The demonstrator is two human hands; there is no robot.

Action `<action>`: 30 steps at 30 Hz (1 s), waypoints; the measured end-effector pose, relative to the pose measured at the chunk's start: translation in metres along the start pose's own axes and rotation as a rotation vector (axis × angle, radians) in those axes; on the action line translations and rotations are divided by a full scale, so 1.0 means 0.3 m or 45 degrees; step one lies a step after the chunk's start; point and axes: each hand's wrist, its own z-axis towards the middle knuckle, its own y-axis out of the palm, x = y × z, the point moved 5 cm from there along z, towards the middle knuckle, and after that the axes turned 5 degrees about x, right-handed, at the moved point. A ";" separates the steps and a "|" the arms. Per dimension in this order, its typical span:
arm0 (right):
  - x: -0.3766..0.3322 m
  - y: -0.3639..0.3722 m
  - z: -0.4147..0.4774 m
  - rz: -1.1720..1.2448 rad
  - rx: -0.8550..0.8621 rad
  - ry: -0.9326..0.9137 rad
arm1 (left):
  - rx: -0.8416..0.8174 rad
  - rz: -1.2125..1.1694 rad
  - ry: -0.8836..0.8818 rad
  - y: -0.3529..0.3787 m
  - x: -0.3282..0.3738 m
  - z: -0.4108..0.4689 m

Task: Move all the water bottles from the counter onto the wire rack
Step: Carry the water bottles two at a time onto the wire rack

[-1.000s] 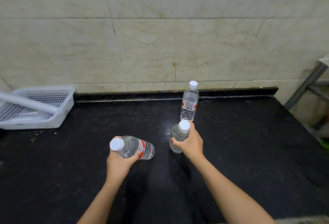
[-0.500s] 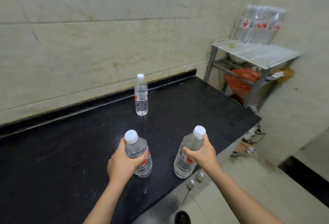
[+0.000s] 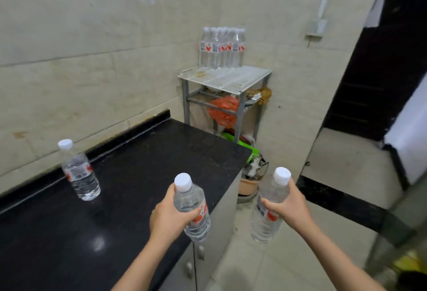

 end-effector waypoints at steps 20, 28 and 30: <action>0.439 -0.495 0.635 -0.080 0.054 0.150 | -0.310 -0.089 0.092 0.865 0.431 0.316; 0.292 -0.406 1.062 -0.011 -0.092 0.004 | -0.270 -0.300 0.225 0.988 0.627 0.706; 0.219 -0.392 1.186 0.005 -0.108 -0.054 | -0.254 -0.422 0.252 1.002 0.707 0.812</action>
